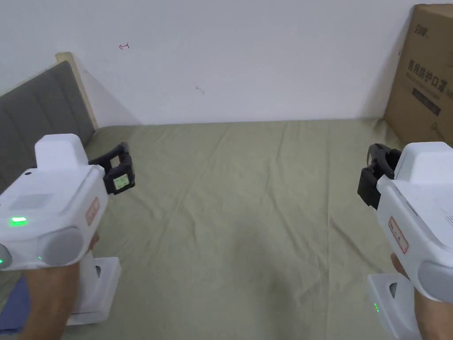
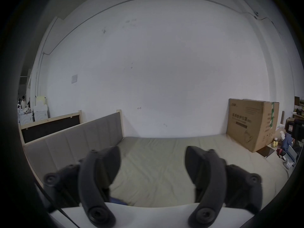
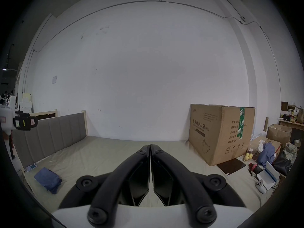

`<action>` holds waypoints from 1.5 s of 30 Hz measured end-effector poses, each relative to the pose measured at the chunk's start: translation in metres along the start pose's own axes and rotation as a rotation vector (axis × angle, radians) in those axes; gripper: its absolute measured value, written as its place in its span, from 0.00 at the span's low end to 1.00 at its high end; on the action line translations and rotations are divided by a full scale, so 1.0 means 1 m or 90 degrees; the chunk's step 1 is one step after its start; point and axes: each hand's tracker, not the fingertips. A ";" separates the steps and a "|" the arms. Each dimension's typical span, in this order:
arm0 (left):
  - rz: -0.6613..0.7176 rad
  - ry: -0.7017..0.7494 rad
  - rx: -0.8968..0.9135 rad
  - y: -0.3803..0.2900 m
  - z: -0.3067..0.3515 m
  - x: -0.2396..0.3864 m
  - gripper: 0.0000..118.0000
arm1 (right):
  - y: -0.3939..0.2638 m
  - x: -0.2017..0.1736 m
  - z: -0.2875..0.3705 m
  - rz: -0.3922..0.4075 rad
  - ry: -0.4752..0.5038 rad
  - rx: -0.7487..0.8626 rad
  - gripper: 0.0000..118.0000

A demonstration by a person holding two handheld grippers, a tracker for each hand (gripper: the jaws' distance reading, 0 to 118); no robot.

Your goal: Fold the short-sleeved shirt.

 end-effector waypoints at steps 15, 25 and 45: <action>0.043 -0.068 0.017 -0.050 0.007 0.036 0.00 | -0.008 0.003 0.015 -0.005 -0.003 0.008 0.01; 0.036 -0.088 0.018 -0.051 0.009 0.038 0.00 | -0.009 -0.001 0.019 -0.006 -0.003 0.008 0.01; 0.032 -0.098 0.016 -0.048 0.012 0.037 0.00 | -0.007 -0.002 0.023 0.000 -0.006 0.011 0.01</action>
